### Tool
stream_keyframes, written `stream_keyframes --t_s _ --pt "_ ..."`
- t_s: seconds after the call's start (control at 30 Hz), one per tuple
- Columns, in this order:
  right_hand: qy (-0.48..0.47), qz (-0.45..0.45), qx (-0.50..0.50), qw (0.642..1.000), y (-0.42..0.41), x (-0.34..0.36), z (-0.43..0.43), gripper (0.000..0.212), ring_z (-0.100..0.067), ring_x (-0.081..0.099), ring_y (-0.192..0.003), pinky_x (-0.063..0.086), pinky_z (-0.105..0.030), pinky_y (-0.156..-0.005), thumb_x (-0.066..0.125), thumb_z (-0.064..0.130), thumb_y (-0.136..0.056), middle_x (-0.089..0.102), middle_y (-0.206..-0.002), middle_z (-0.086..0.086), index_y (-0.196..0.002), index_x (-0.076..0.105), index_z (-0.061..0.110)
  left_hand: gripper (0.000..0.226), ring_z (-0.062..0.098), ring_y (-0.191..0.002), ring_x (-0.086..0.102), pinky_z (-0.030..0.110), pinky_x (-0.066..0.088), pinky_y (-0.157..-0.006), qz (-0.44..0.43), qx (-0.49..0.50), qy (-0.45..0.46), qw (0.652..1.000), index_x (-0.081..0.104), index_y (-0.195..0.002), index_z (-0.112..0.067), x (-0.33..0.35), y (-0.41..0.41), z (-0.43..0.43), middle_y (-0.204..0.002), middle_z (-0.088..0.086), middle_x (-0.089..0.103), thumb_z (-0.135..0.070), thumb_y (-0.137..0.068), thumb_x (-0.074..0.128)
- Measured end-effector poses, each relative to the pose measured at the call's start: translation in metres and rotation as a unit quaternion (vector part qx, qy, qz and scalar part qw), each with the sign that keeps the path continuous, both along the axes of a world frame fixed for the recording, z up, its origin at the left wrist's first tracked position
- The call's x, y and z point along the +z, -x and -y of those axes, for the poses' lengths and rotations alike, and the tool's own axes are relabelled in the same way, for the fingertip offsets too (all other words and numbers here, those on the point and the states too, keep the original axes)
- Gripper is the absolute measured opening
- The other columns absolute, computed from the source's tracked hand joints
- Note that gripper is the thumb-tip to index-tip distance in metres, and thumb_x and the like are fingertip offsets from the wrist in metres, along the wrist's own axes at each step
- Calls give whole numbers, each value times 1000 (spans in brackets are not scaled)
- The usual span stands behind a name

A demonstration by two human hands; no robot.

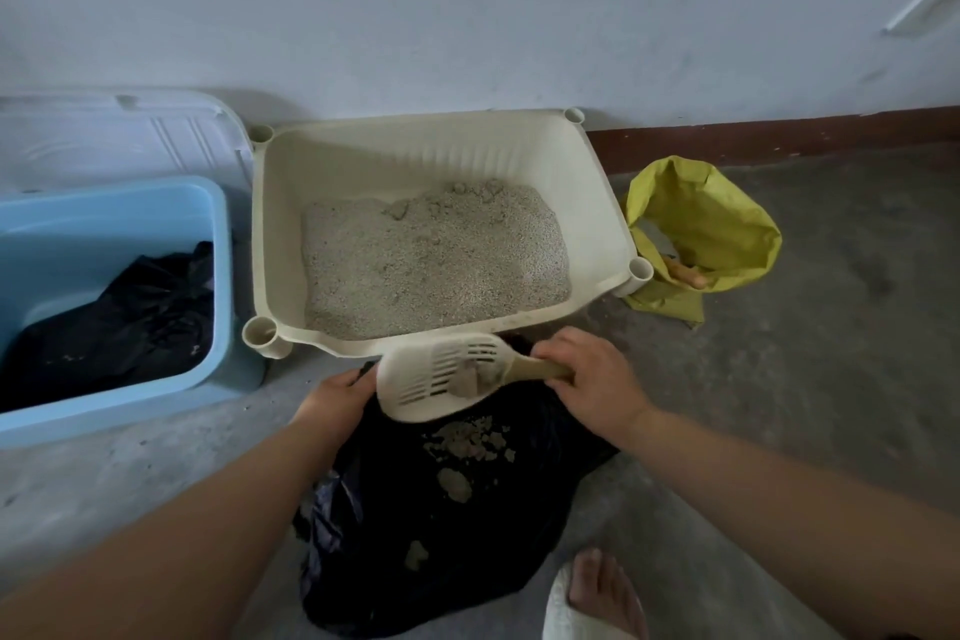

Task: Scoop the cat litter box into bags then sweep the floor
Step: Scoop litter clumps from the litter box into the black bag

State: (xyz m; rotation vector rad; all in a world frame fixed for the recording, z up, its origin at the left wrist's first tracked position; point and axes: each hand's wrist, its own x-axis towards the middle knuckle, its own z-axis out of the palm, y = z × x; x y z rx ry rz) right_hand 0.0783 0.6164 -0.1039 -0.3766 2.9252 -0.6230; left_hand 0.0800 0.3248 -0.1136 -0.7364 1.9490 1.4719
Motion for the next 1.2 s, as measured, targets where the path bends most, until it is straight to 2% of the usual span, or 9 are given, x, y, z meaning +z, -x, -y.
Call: stream_keyframes --t_s 0.13,0.3,0.43,0.57,0.67,0.8,0.9,0.97,1.2 --pt "-72 -79 50 993 -12 -10 -4 24 -22 58 -75 48 -36 -62 52 18 -75 59 -86 4 -90 68 24 25 25 -93 67 35 49 -95 22 15 -29 999 70 -99 -24 2 0 -1 -99 4 72 -45 -87 63" --pt "-68 -105 37 991 -5 -3 -3 22 -22 56 -75 47 -35 -62 58 11 -71 59 -85 2 -88 67 21 18 27 -91 69 39 50 -95 34 27 -62 997 72 -94 -23 3 -2 -1 -93 5 74 -38 -86 67" --pt "-34 -59 24 997 2 8 3 30 -24 61 -79 53 -40 -68 66 4 -67 60 -86 2 -92 69 20 15 21 -81 65 30 47 -85 8 42 -77 996 69 -101 -18 5 -2 -3 -83 0 69 -26 -90 63" --pt "-24 82 -19 996 35 39 10 47 -13 56 -96 47 -31 -86 64 9 -76 61 -104 9 -119 62 29 10 14 -75 63 24 47 -68 8 41 -85 995 67 -97 -23 10 -1 0 -82 -2 68 -27 -91 61" --pt "-18 106 -18 994 72 73 12 50 -16 60 -87 52 -37 -80 64 6 -77 66 -103 2 -121 61 30 21 21 -90 65 29 47 -85 21 37 -87 995 68 -105 -22 9 -1 4 -98 4 70 -35 -90 63" --pt "-202 116 -24 972 125 104 15 35 -21 58 -84 46 -28 -66 60 12 -82 65 -100 -1 -114 64 24 26 25 -96 67 38 48 -99 28 26 -84 996 70 -107 -21 7 -2 7 -104 6 72 -38 -88 65" --pt "-391 144 -7 909 150 115 25 9 -20 52 -72 41 -29 -59 58 14 -81 54 -80 0 -89 57 17 27 27 -97 68 42 47 -101 36 25 -93 995 70 -108 -20 6 -2 8 -104 8 72 -36 -87 66" --pt "-453 167 -11 876 160 111 29 10 -17 50 -66 41 -30 -58 62 12 -80 52 -77 1 -86 54 17 33 28 -100 67 45 46 -103 38 26 -95 994 69 -112 -19 6 -2 9 -106 9 72 -38 -85 68" --pt "-425 207 72 878 169 55 31 22 -20 61 -84 45 -29 -61 66 11 -74 63 -87 2 -94 71 20 11 26 -91 69 37 50 -95 52 19 -106 993 70 -92 -22 7 -3 9 -94 7 73 -32 -86 67"
